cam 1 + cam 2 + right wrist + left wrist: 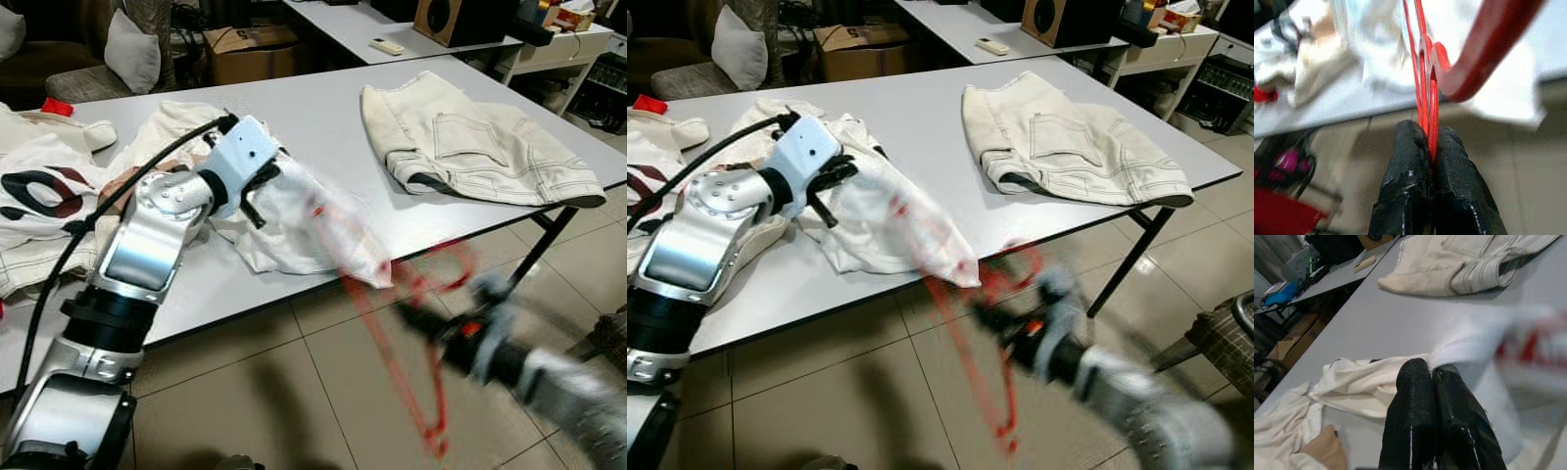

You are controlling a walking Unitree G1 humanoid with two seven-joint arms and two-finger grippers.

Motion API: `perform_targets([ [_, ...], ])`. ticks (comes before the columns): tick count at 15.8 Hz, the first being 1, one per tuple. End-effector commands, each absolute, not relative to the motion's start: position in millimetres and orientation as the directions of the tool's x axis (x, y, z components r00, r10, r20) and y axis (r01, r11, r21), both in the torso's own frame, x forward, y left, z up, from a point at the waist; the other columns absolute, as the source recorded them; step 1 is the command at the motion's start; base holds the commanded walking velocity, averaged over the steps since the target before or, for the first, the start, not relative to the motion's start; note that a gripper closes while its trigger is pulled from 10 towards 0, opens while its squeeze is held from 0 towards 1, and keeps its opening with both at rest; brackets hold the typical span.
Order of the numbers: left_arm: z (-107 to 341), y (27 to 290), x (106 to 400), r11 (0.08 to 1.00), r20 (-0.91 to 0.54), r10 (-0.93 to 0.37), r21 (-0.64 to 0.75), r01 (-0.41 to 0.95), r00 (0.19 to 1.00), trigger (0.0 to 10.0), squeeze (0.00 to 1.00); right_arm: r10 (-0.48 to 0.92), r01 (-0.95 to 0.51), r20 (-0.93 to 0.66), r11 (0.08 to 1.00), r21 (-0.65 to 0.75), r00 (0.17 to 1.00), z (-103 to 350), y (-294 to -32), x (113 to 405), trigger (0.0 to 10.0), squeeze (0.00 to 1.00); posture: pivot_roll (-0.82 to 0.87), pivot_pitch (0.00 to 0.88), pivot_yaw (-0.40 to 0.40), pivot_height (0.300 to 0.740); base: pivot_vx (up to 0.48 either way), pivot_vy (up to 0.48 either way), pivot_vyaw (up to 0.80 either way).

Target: Hang hanger

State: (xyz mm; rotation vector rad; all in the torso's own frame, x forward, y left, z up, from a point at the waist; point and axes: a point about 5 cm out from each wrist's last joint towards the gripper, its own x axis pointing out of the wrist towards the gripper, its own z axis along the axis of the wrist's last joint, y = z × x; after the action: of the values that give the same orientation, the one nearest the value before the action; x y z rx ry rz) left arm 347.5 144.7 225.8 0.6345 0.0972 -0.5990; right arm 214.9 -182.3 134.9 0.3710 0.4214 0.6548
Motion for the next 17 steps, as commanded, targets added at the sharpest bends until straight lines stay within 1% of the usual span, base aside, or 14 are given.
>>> perform_targets([
  [1,230,144,349,0.624,-0.261,-0.497,0.556,0.55,0.828,0.0,0.0,0.659,-0.535,-0.225,0.729,0.427,0.718,146,-188,214,10.0,0.0,-0.11,0.0,-0.016,0.74,0.0,0.0,0.0],
  [3,232,141,349,0.625,-0.251,-0.502,0.557,0.547,0.828,0.0,0.0,0.694,-0.565,-0.252,0.705,0.428,0.675,143,-184,206,10.0,0.0,-0.11,0.0,-0.015,0.74,0.0,0.0,0.0],
  [5,233,135,348,0.623,-0.242,-0.522,0.548,0.559,0.818,0.0,0.0,0.736,-0.595,-0.246,0.662,0.455,0.63,140,-170,200,10.0,0.0,-0.11,0.0,-0.017,0.74,0.0,0.0,0.0],
  [7,234,131,347,0.623,-0.232,-0.538,0.538,0.568,0.81,0.0,0.0,0.734,-0.577,-0.255,0.661,0.48,0.629,134,-164,201,10.0,0.0,-0.11,0.0,-0.017,0.74,0.0,0.0,0.0],
  [9,238,127,345,0.612,-0.213,-0.565,0.539,0.579,0.797,0.0,0.0,0.745,-0.573,-0.27,0.65,0.5,0.61,128,-158,200,10.0,0.0,-0.11,0.0,-0.019,0.74,0.0,0.0,0.0],
  [10,240,125,344,0.603,-0.213,-0.58,0.536,0.591,0.786,0.0,0.0,0.74,-0.564,-0.278,0.655,0.503,0.613,126,-157,200,10.0,0.0,-0.11,0.0,-0.018,0.74,0.0,0.0,0.0],
  [12,240,123,340,0.577,-0.227,-0.602,0.54,0.613,0.766,0.0,0.0,0.701,-0.513,-0.303,0.692,0.509,0.645,121,-160,205,10.0,0.0,-0.11,0.0,-0.019,0.74,0.0,0.0,0.0],
  [15,243,123,333,0.505,-0.256,-0.637,0.574,0.645,0.727,0.0,0.0,0.604,-0.387,-0.398,0.774,0.501,0.691,106,-172,209,10.0,0.0,-0.1,0.0,-0.02,0.74,0.0,0.0,0.0],
  [17,242,117,324,0.421,-0.295,-0.697,0.571,0.705,0.654,0.0,0.0,0.557,-0.331,-0.4,0.797,0.506,0.728,102,-177,216,10.0,0.0,-0.1,0.0,-0.017,0.74,0.0,0.0,0.0],
])
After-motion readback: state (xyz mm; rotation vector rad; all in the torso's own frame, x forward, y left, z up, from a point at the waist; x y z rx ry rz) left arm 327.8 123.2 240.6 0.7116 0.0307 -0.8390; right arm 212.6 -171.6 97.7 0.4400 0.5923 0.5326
